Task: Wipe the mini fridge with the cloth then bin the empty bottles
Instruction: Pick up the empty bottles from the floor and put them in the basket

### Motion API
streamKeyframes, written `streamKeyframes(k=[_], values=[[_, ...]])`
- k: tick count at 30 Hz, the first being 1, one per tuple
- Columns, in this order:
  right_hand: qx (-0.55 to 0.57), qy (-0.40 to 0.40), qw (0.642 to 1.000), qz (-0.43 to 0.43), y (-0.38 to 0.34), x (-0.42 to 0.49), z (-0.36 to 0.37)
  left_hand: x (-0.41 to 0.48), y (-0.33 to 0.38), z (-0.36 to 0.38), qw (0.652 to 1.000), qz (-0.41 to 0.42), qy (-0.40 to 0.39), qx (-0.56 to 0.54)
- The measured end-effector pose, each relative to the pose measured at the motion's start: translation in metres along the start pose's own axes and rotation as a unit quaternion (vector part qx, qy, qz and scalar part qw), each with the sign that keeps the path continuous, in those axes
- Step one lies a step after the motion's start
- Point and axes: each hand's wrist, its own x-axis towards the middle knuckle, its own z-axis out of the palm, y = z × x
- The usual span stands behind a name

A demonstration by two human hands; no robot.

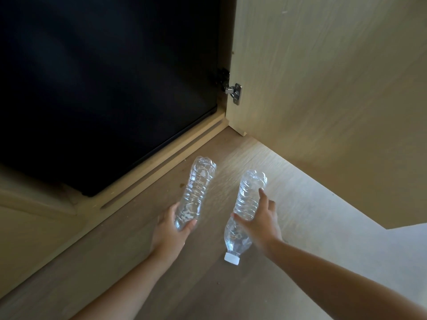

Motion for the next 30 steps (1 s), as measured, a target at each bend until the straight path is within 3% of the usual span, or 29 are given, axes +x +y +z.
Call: streamKeyframes(k=[5, 17, 22, 25, 30], values=[[0.039, -0.039, 0.997, 0.045, -0.01, 0.0, 0.013, -0.005, 0.001, 0.0, 1.0, -0.023, -0.012, -0.012], [0.11, -0.068, 0.991, 0.028, -0.009, 0.003, 0.007, -0.024, 0.023, -0.001, 0.994, -0.071, 0.01, -0.087], [0.099, -0.077, 0.992, -0.02, -0.019, 0.002, -0.021, -0.024, 0.053, -0.014, 0.992, -0.064, -0.001, -0.111], [0.15, -0.052, 0.987, 0.013, -0.037, -0.008, -0.046, -0.028, 0.075, -0.03, 0.99, -0.073, -0.044, -0.113], [0.167, -0.053, 0.984, 0.026, -0.078, -0.061, -0.109, -0.062, 0.124, -0.074, 0.984, -0.118, -0.047, -0.127]])
